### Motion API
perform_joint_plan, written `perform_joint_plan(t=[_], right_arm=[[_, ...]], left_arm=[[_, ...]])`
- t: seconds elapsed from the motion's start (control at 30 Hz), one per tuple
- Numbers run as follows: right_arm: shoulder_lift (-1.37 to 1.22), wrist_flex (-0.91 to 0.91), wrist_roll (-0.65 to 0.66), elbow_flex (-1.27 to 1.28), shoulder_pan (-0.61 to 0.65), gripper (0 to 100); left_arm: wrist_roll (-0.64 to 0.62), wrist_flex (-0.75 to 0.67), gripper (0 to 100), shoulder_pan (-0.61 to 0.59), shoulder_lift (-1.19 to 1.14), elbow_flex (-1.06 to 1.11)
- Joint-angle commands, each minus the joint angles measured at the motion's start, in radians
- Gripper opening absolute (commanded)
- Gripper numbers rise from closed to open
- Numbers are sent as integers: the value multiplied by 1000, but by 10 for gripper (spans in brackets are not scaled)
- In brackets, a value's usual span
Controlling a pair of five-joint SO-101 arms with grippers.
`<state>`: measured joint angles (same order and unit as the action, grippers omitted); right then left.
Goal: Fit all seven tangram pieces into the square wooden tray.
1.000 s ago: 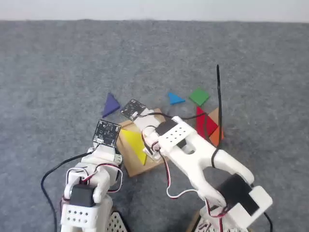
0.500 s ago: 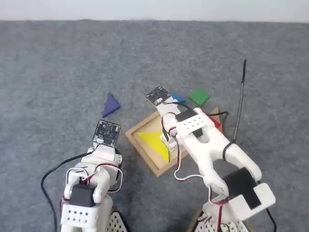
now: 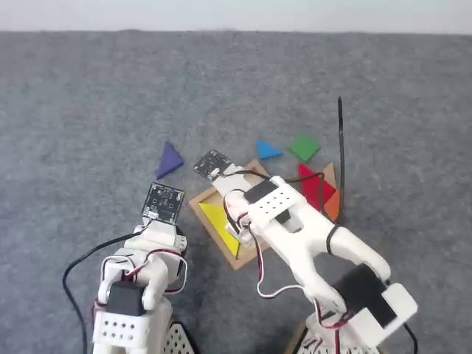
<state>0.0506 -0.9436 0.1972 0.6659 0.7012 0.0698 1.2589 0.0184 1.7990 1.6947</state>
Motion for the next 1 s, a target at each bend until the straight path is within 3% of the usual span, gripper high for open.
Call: perform_joint_plan(t=[0.0,0.2,0.3,0.53,0.7,0.97], right_arm=[[104,-22,11,-5,-90,209],[306,-88,5,-3,-323,209],[309,-59,-61,18,-397,210],[133,51,-127,-3,-412,221],[25,56,-140,-71,-414,325],[-84,93,-101,-115,-503,292]], left_arm=[[2,2,19,-2,17,-10],[2,2,19,-2,17,-10],[2,2,19,-2,17,-10],[2,2,19,-2,17,-10],[2,2,19,-2,17,-10],[2,2,19,-2,17,-10]])
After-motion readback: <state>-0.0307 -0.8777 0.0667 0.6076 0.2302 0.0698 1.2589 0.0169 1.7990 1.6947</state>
